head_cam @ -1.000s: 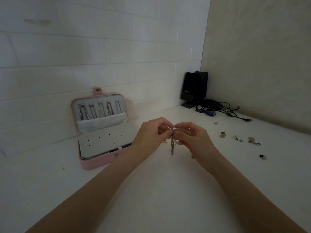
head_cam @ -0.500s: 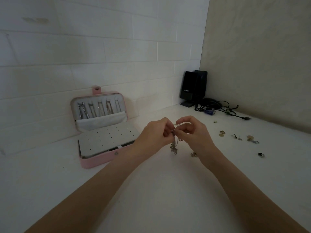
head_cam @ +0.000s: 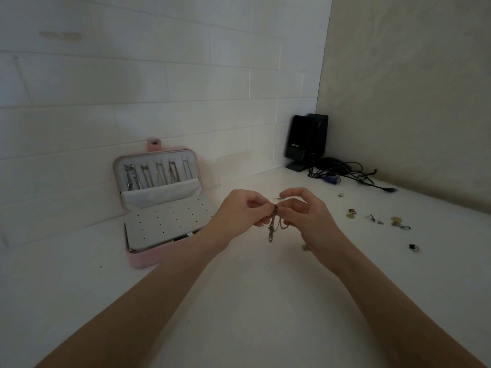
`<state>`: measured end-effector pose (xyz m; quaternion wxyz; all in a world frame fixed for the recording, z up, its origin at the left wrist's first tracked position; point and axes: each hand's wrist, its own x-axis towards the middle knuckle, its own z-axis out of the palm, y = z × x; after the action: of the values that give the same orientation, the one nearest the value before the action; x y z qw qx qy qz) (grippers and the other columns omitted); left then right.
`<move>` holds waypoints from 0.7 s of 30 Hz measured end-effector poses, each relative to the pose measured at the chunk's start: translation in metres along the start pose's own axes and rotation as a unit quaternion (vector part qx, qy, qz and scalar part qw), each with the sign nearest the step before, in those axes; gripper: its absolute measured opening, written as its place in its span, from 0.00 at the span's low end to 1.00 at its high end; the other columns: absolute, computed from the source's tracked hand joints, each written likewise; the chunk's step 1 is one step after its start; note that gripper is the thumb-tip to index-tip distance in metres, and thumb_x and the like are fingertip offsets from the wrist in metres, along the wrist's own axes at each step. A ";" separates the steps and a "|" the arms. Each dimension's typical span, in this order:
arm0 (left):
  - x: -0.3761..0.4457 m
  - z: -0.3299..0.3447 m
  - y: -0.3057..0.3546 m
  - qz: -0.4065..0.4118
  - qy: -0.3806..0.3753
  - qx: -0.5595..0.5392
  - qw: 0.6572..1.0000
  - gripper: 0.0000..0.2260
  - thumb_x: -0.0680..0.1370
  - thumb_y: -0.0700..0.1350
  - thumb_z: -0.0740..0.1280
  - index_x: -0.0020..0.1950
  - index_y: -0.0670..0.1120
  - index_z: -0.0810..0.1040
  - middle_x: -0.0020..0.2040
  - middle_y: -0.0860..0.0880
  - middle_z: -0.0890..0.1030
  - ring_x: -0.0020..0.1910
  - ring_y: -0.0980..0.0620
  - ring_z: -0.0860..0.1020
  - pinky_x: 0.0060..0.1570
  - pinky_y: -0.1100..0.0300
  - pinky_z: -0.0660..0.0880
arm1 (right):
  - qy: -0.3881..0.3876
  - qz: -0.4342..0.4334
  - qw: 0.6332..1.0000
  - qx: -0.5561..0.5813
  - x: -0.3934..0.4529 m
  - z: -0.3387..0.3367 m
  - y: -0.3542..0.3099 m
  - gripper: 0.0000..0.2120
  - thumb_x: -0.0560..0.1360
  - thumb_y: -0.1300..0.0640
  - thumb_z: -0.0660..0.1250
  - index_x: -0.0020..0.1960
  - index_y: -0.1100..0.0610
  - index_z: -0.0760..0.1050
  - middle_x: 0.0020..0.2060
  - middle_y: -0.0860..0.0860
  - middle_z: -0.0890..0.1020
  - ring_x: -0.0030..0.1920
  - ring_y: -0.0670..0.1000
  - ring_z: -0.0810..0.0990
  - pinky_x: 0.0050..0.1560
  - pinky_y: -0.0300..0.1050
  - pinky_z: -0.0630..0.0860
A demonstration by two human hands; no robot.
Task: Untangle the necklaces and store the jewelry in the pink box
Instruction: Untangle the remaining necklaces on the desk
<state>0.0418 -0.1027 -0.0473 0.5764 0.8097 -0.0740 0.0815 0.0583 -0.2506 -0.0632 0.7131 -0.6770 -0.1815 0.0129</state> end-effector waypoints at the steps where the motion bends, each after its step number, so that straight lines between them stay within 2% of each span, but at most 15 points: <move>1: 0.001 0.000 0.000 0.003 -0.003 0.018 1.000 0.07 0.76 0.39 0.66 0.38 0.45 0.79 0.32 0.48 0.79 0.31 0.58 0.77 0.35 0.68 0.74 | -0.004 0.002 1.000 -0.003 0.000 0.000 0.000 0.11 0.73 0.69 0.66 0.52 0.57 0.73 0.33 0.48 0.81 0.35 0.45 0.77 0.40 0.36 0.73; 3: 0.001 -0.001 -0.001 0.013 -0.010 0.070 0.997 0.08 0.76 0.39 0.67 0.37 0.47 0.78 0.32 0.49 0.79 0.31 0.55 0.77 0.38 0.64 0.75 | -0.016 0.012 1.000 -0.006 -0.001 -0.001 -0.001 0.12 0.73 0.68 0.67 0.54 0.58 0.72 0.36 0.49 0.82 0.35 0.42 0.79 0.40 0.32 0.74; 5: 0.002 -0.003 -0.002 0.030 -0.016 0.129 0.991 0.09 0.75 0.40 0.67 0.36 0.49 0.77 0.31 0.50 0.78 0.32 0.54 0.76 0.40 0.60 0.75 | -0.032 0.024 0.999 -0.019 -0.001 -0.001 0.000 0.14 0.73 0.66 0.68 0.57 0.57 0.72 0.38 0.49 0.83 0.38 0.43 0.80 0.45 0.37 0.74; 7: 0.002 -0.006 -0.003 0.034 -0.033 0.149 0.988 0.09 0.76 0.40 0.66 0.35 0.48 0.77 0.30 0.51 0.78 0.31 0.56 0.76 0.38 0.62 0.75 | -0.039 0.033 0.998 -0.025 -0.002 -0.001 0.001 0.15 0.72 0.65 0.69 0.57 0.55 0.72 0.38 0.49 0.84 0.40 0.45 0.80 0.49 0.42 0.73; 9: 0.002 -0.009 -0.004 0.017 -0.066 0.101 0.993 0.09 0.77 0.39 0.65 0.37 0.46 0.77 0.30 0.51 0.78 0.29 0.59 0.75 0.36 0.67 0.74 | -0.047 0.043 0.998 0.000 -0.002 -0.002 0.001 0.15 0.72 0.66 0.69 0.56 0.56 0.73 0.38 0.50 0.84 0.40 0.46 0.80 0.49 0.42 0.73; 12: 0.002 -0.013 -0.006 -0.020 -0.090 0.011 0.996 0.08 0.77 0.40 0.65 0.38 0.43 0.79 0.28 0.53 0.78 0.29 0.59 0.75 0.35 0.67 0.73 | -0.055 0.074 0.992 0.087 -0.001 -0.002 0.000 0.13 0.72 0.69 0.66 0.53 0.57 0.73 0.37 0.52 0.82 0.39 0.47 0.79 0.46 0.42 0.73; 18: 0.003 -0.010 -0.005 -0.016 -0.080 0.010 0.997 0.08 0.76 0.39 0.66 0.37 0.45 0.79 0.26 0.55 0.77 0.27 0.60 0.74 0.34 0.67 0.72 | -0.046 0.098 0.983 0.148 0.000 0.000 -0.001 0.11 0.73 0.70 0.64 0.52 0.58 0.71 0.33 0.51 0.81 0.36 0.48 0.77 0.44 0.43 0.71; 21: 0.002 -0.010 -0.005 -0.023 -0.069 -0.029 0.997 0.09 0.76 0.39 0.66 0.36 0.44 0.79 0.28 0.54 0.78 0.28 0.59 0.74 0.34 0.67 0.73 | -0.037 0.095 0.981 0.165 0.000 0.000 -0.002 0.11 0.73 0.69 0.64 0.53 0.59 0.71 0.32 0.50 0.81 0.33 0.46 0.77 0.42 0.42 0.72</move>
<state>0.0446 -0.0913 -0.0486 0.5949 0.7978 -0.0972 0.0099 0.0580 -0.2506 -0.0617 0.8034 -0.5632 -0.1382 0.1350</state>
